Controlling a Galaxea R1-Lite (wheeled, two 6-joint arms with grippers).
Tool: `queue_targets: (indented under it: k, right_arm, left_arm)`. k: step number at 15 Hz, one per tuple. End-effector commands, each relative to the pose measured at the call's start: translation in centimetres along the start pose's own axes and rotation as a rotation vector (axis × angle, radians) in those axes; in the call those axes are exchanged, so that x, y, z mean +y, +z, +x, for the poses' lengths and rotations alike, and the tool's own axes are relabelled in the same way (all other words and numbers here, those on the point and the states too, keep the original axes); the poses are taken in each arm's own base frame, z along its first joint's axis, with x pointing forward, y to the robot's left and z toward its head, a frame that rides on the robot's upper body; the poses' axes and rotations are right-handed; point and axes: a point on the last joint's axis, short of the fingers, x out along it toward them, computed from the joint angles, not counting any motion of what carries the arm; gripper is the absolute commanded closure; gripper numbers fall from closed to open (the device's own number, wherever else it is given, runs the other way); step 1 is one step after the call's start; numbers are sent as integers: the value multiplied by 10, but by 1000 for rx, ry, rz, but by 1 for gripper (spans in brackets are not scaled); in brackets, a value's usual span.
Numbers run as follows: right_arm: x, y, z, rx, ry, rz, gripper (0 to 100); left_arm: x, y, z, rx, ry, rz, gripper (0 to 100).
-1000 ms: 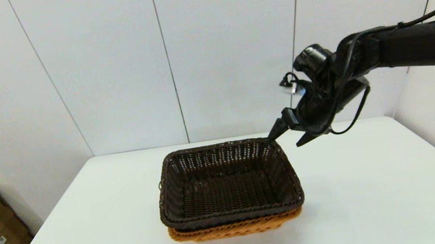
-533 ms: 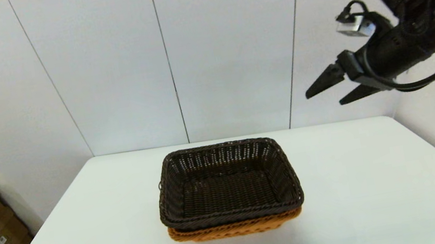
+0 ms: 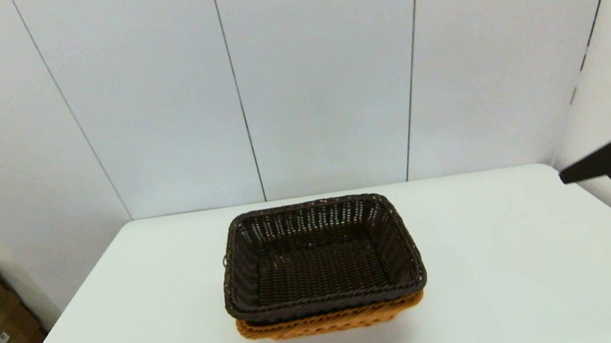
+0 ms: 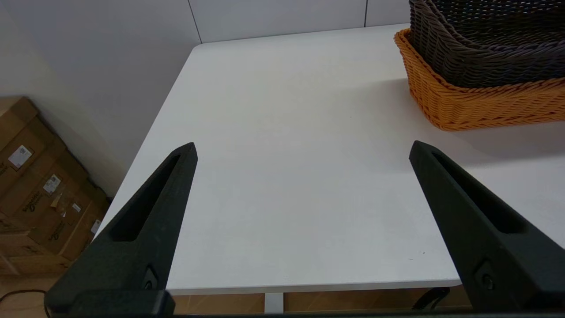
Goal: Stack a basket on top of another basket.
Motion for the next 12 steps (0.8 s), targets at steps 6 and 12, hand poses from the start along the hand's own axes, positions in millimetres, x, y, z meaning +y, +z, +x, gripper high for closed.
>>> queue_targets:
  k: [6,12]
  right_arm:
    - [7,-179,-33,-70,-29,-99,0]
    - [-17,-249,10,-265,-205,-182,0]
  left_arm:
    - [0,0,0,2,0,0,0]
    - [0,0,0,2,0,2,0]
